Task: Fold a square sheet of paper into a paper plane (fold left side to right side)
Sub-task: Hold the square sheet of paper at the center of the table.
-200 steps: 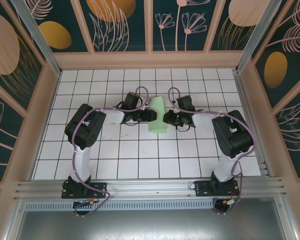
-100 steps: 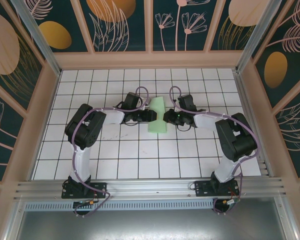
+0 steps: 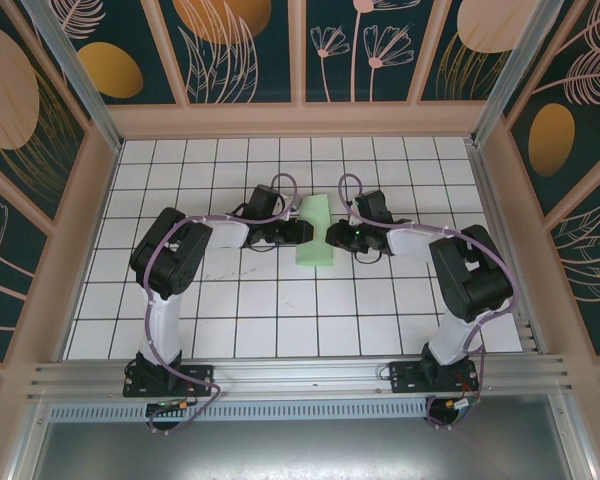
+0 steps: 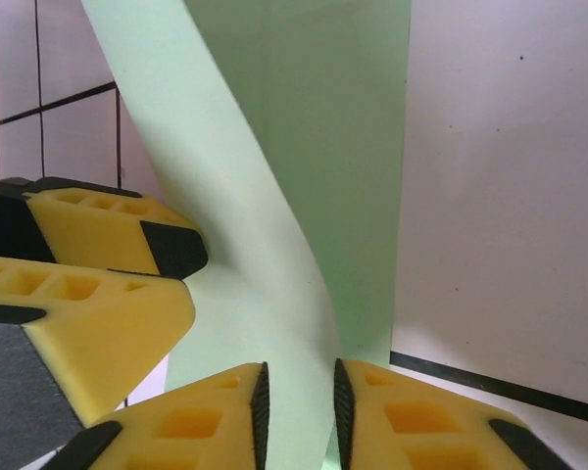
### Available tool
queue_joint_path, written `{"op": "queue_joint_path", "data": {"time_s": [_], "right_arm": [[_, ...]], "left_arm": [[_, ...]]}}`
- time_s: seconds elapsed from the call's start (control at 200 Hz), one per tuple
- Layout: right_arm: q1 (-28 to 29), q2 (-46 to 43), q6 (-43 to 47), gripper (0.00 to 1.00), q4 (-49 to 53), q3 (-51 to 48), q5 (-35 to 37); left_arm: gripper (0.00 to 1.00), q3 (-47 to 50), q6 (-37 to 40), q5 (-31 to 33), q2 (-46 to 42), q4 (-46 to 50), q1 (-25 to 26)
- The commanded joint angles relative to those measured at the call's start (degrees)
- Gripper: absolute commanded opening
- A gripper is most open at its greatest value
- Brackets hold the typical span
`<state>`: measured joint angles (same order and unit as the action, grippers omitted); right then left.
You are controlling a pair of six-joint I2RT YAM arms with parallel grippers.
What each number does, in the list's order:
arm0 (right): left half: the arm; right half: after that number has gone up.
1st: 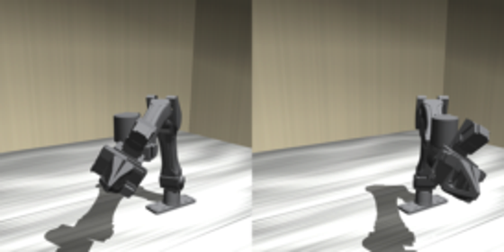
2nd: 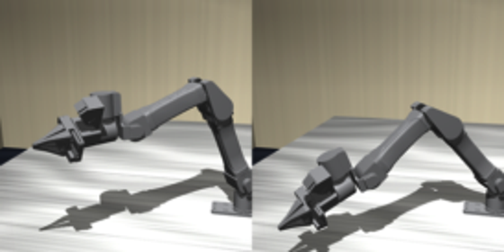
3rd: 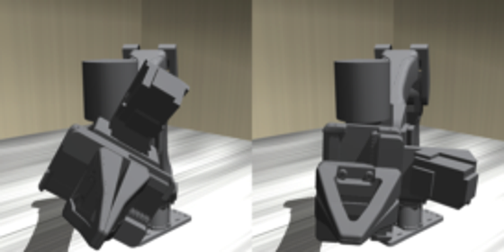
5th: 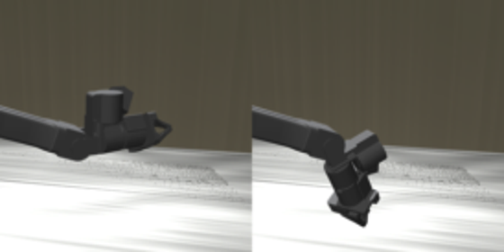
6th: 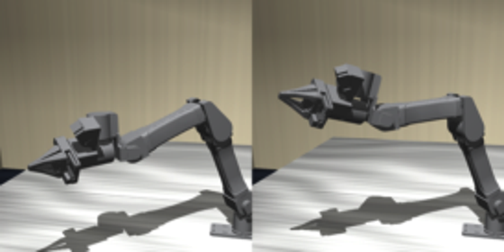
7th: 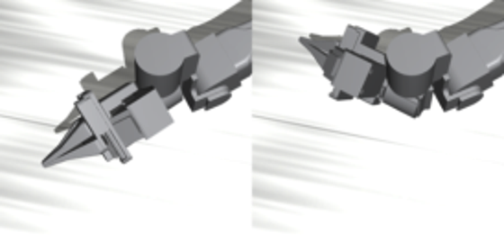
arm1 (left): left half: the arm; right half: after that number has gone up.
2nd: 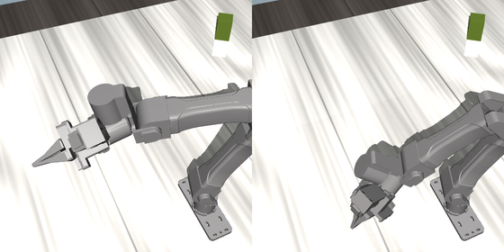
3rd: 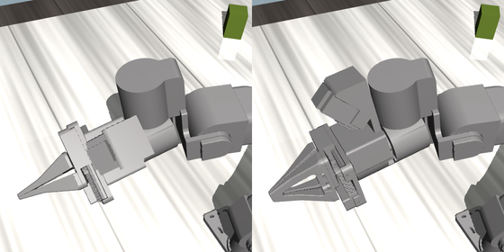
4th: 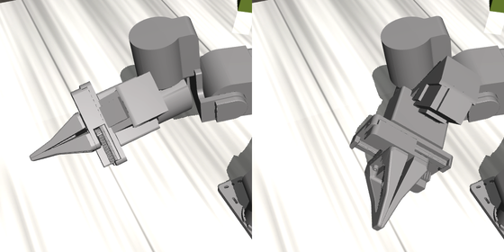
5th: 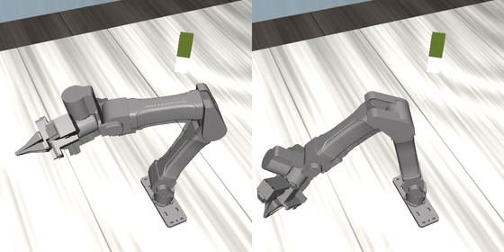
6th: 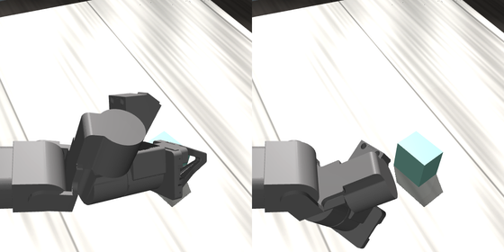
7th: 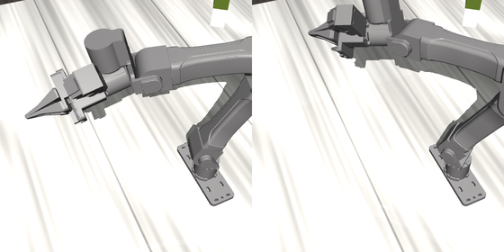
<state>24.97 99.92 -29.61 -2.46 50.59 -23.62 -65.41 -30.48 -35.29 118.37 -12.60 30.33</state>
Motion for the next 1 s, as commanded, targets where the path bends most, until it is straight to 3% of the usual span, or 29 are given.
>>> {"op": "queue_joint_path", "data": {"time_s": [0.0,0.34,0.601,0.996], "right_arm": [[0.4,0.5,0.7,0.32,1.3,0.6,0.8],[0.5,1.2,-0.1,0.35,0.0,0.1,-0.9],[0.8,2.2,-0.2,0.31,0.3,0.8,-1.7],[0.7,3.0,0.5,0.04,1.6,1.7,0.0]], "left_arm": [[0.41,0.5,1.0,0.5,0.2,0.9,0.2],[0.41,0.6,0.9,0.5,0.0,0.7,0.2],[0.41,0.6,0.9,0.7,0.0,0.7,0.2],[0.41,0.7,1.0,0.7,-0.2,0.8,0.2]]}}
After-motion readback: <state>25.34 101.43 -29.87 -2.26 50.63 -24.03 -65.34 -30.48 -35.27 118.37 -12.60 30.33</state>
